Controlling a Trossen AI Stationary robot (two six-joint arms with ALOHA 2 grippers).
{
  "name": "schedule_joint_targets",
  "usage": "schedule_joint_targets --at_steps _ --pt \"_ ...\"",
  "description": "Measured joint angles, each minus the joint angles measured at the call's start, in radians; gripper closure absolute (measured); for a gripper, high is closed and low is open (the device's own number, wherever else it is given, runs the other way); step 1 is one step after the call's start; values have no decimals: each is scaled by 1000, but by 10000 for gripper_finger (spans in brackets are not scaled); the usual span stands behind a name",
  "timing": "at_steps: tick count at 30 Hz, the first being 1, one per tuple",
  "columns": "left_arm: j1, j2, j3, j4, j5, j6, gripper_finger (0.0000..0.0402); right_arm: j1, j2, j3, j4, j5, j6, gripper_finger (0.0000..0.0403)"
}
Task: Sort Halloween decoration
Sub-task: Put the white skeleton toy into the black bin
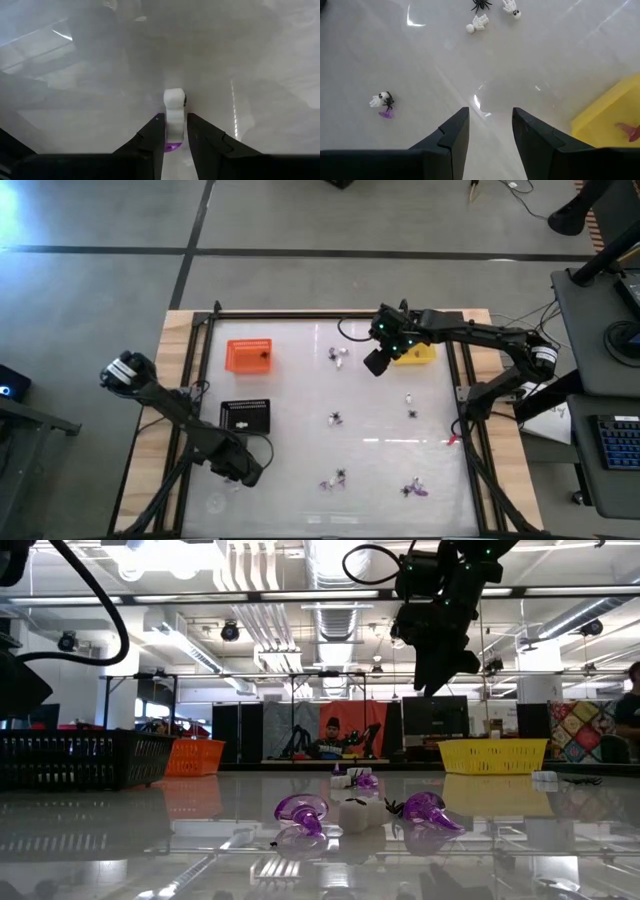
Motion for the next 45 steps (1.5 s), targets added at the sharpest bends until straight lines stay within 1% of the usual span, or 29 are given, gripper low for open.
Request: schedule_joint_targets --at_steps 5,12,15,18,21,24,27,29,34,37,45 --pt "0 19 3 2 4 22 343 10 -4 0 0 0 -3 259" --pt "-2 -3 7 -16 -12 74 394 16 -5 0 1 0 -23 266" --pt "-1 -23 23 -47 -53 122 395 15 -5 0 1 0 -24 265" --pt "-1 -66 42 -56 -72 150 396 16 -5 0 1 1 -26 262" --pt "-1 -124 56 -95 -126 152 396 16 -5 0 2 1 -27 262" --pt "3 -195 70 -149 -206 146 397 16 -5 0 1 0 -27 265" --pt "16 -263 76 -237 -300 116 397 16 -5 0 1 1 -24 269" --pt "33 -305 77 -304 -340 99 397 17 -5 0 1 1 -23 270" --pt "62 -372 76 -476 -388 88 396 18 -5 0 1 0 -14 271" --pt "83 -399 73 -533 -430 103 395 18 -5 0 2 1 7 271" --pt "181 -426 34 -540 -456 230 394 18 -5 0 4 1 55 271"
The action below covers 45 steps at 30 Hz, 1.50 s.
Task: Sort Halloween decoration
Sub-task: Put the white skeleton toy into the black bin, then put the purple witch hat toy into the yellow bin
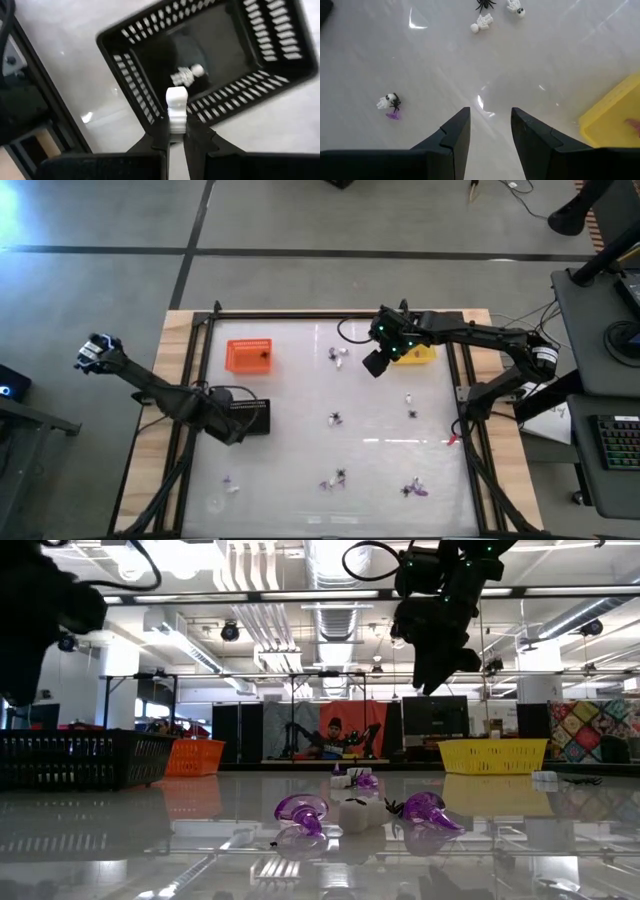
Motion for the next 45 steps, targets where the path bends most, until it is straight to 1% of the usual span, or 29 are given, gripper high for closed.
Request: schedule_joint_targets --at_steps 8,13,19,24,30,37,40,45 --pt "109 0 -68 139 -1 221 394 0 0 0 5 0 20 271" --pt "159 3 -83 170 0 367 391 0 1 0 -21 0 61 271" --pt "219 3 -95 209 1 504 360 11 1 0 -91 0 115 271" --pt "247 3 -87 235 2 613 332 36 0 0 -107 0 136 271" --pt "254 3 -85 237 2 693 325 55 0 0 -107 7 193 271" --pt "257 3 -85 230 -12 725 324 81 0 0 -153 10 250 271" --pt "263 3 -85 225 -23 754 324 113 0 0 -174 18 299 271" --pt "279 3 -85 225 -27 823 324 204 4 0 -126 18 340 271"
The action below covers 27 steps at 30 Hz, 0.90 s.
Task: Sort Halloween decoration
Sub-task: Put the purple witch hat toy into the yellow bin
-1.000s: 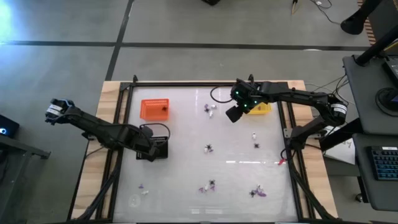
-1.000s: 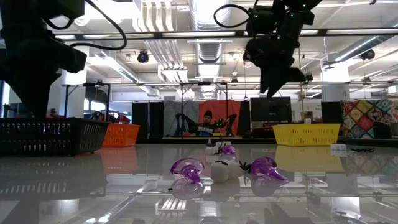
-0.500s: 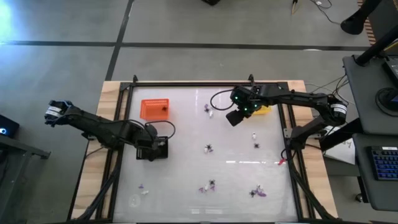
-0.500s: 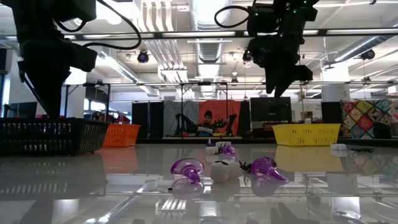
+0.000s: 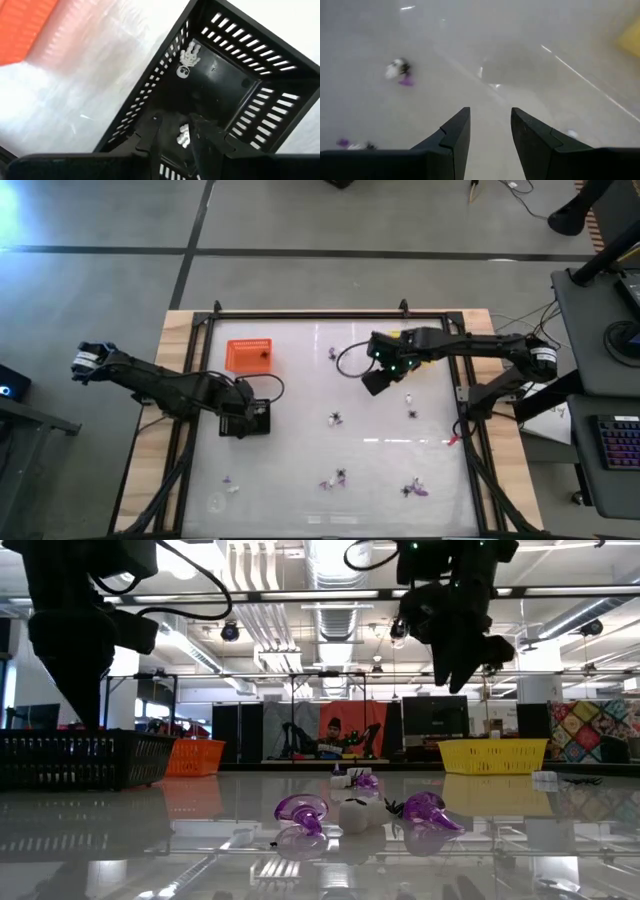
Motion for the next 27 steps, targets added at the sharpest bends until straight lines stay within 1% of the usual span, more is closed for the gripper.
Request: schedule_joint_targets --at_steps 4,6,10,13,19,27 --pt "13 0 0 0 0 69 324 74 21 -1 74 0 -12 271" --pt "19 0 0 0 0 88 324 109 37 -2 73 0 -1 271" --pt "21 -2 0 0 0 94 324 191 59 -8 -3 0 125 271" --pt "21 -9 2 -1 0 135 324 267 61 -10 -53 2 237 271" --pt "23 -19 3 -3 -17 197 324 446 58 -11 -60 19 448 271" --pt "24 -49 3 -5 -18 225 324 695 60 -16 -63 17 566 271"
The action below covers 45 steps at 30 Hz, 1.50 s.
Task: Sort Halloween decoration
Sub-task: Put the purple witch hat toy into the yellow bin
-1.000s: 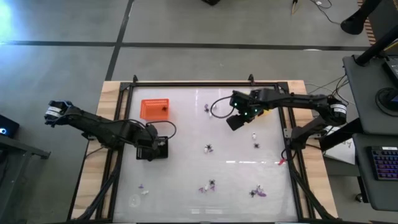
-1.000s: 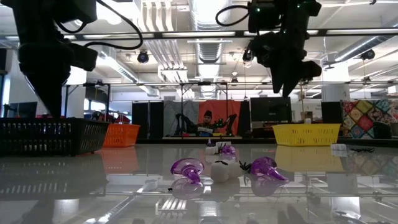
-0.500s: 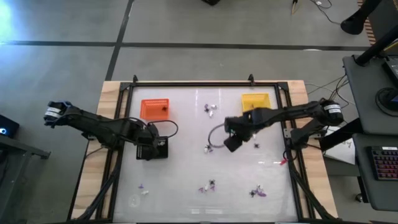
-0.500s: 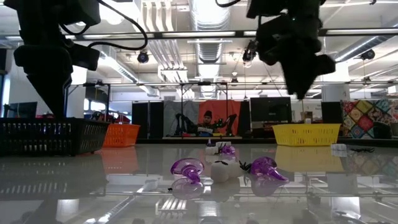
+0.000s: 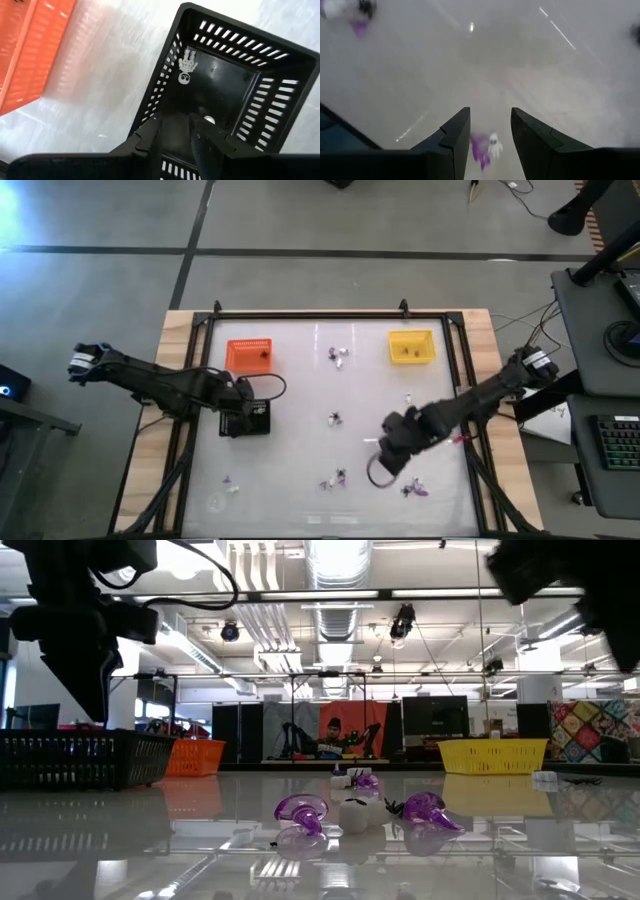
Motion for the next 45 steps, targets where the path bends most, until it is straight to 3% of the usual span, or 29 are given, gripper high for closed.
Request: schedule_joint_targets --at_steps 7,16,26,33,45 --pt "0 -48 9 -3 1 -61 324 180 3 -38 15 1 204 271" --pt "0 -83 94 1 1 -87 324 336 5 -149 168 -2 188 271" --pt "0 -93 171 0 2 -101 324 400 7 -225 304 0 123 271" --pt "0 -93 176 -2 3 -121 324 413 7 -245 327 53 116 271" --pt "0 -91 174 -2 3 -136 324 418 7 -318 441 54 165 271"
